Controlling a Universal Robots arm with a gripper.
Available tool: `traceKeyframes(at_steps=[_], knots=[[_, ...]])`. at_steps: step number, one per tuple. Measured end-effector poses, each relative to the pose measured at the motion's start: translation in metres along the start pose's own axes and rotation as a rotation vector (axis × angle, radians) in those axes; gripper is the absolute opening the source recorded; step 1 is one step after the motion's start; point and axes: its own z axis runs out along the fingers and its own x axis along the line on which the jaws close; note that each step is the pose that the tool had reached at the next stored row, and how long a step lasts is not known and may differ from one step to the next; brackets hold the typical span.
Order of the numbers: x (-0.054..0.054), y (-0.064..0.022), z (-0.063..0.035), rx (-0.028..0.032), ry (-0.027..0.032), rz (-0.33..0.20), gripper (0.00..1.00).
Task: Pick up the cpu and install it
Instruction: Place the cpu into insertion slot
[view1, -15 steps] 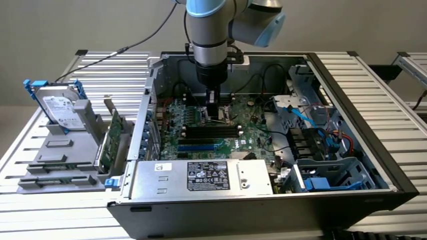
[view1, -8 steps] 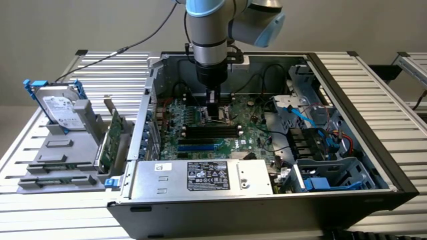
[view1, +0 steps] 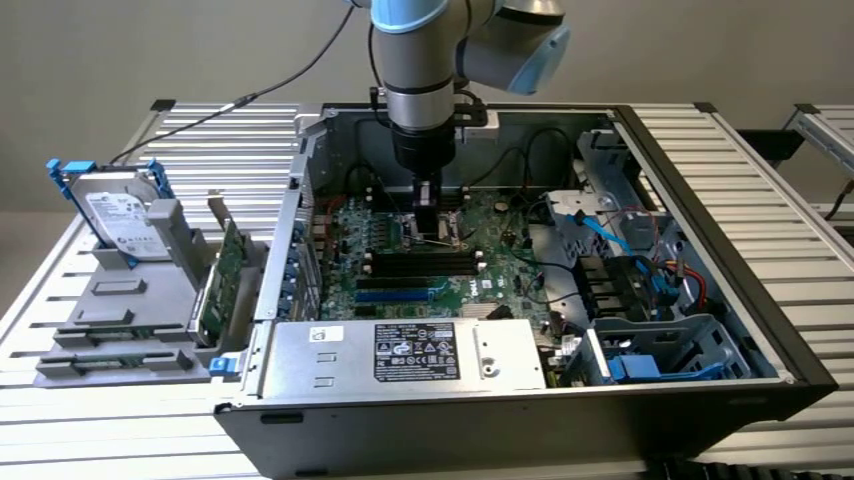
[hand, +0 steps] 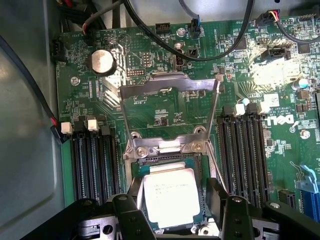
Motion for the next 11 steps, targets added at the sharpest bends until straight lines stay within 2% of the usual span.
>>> traceKeyframes(at_steps=[6,11], knots=[[0.0,0.0,0.0001,-0.0089,-0.009,-0.001,0.62],[0.0,0.0,0.0001,-0.0159,-0.0194,-0.002,0.62]])
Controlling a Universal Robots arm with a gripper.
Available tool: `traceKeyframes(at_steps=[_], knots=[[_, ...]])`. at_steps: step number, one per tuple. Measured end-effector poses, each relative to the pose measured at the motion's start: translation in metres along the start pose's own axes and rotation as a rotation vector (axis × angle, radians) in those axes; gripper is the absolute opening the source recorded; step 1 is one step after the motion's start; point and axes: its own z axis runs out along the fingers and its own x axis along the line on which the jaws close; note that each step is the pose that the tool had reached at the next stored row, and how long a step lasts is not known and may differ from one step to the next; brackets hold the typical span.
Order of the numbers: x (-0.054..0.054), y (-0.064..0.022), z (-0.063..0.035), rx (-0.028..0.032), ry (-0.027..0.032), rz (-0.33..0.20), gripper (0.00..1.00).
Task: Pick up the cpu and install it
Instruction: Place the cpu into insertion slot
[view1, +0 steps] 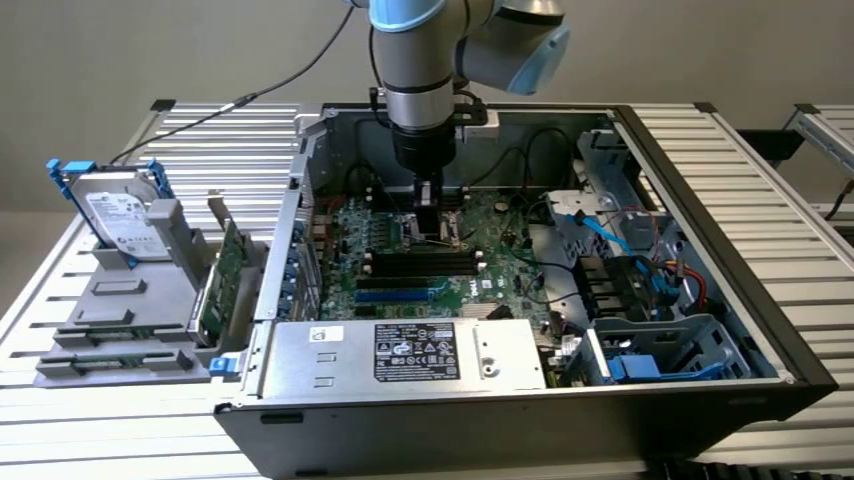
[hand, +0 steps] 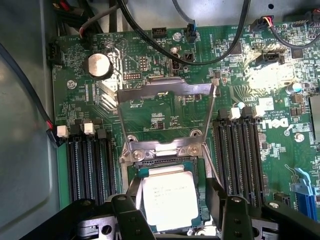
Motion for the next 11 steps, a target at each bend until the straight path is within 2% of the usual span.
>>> traceKeyframes(at_steps=[3,11], knots=[[-0.0001,-0.0001,-0.0001,-0.0025,-0.0039,-0.001,0.62],[0.0,-0.0004,-0.0001,-0.0028,-0.004,0.0,0.62]])
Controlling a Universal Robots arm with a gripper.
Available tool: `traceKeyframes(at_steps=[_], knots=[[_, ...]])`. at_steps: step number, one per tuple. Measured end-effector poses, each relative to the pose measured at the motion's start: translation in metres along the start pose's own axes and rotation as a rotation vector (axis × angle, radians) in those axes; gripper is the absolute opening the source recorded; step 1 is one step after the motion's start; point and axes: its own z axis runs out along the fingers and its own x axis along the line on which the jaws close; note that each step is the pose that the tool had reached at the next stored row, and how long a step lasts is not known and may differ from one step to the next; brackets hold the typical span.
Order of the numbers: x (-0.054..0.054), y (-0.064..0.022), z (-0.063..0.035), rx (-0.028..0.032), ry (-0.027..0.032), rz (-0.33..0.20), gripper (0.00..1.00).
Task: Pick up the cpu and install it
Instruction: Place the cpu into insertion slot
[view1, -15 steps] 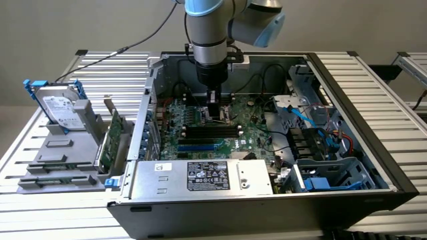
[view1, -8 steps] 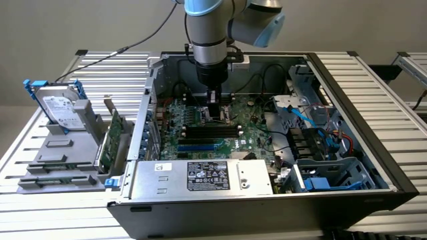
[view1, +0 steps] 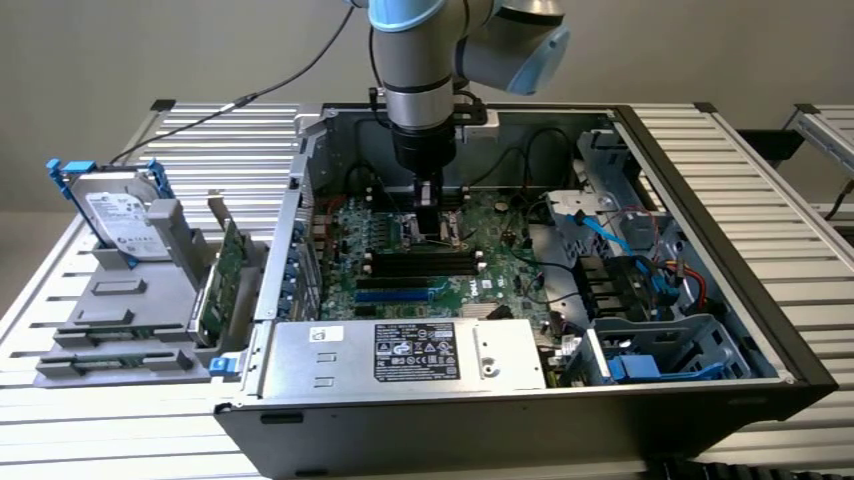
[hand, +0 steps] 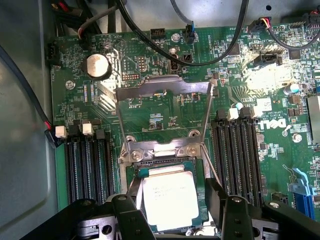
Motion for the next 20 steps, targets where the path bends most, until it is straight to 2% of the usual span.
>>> traceKeyframes(at_steps=[6,14,20], knots=[[0.0,-0.0001,-0.0001,0.0002,0.002,0.0,0.62],[-0.0002,-0.0015,-0.0005,0.0012,0.011,0.002,0.62],[-0.0005,-0.0041,-0.0009,0.0017,0.0138,0.002,0.62]])
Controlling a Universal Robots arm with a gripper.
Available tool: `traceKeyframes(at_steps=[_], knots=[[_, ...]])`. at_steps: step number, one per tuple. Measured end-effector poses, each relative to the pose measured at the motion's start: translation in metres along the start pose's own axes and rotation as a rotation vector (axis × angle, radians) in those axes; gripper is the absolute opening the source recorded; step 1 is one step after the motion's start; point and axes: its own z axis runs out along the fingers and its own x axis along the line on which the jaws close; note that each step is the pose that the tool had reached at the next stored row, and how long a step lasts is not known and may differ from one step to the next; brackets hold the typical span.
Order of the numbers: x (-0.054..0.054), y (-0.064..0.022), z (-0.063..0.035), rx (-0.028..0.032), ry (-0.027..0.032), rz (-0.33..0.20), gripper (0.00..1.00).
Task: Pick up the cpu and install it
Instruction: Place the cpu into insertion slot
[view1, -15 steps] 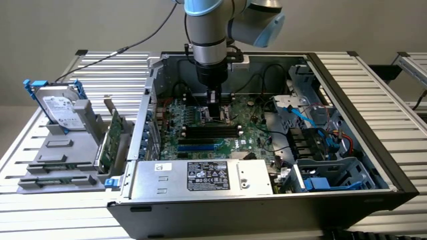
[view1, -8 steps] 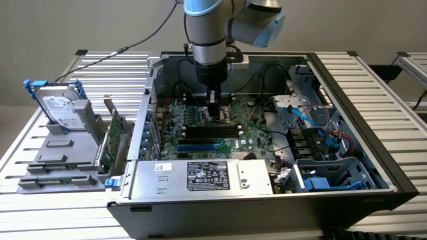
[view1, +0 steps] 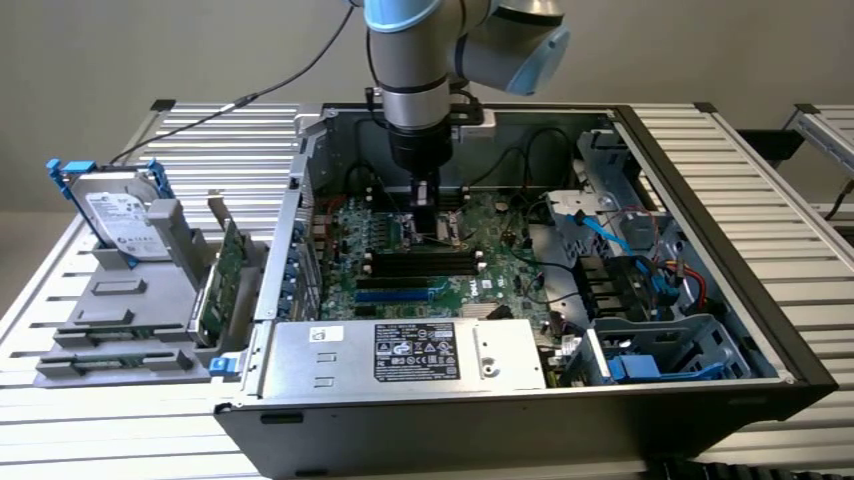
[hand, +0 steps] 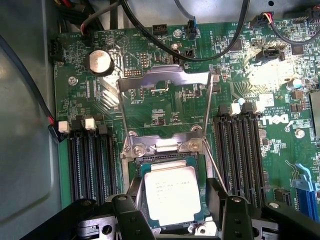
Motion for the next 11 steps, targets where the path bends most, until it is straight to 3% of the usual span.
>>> traceKeyframes(at_steps=[11], knots=[[-0.0004,-0.004,-0.0005,0.0021,0.0095,0.001,0.62]])
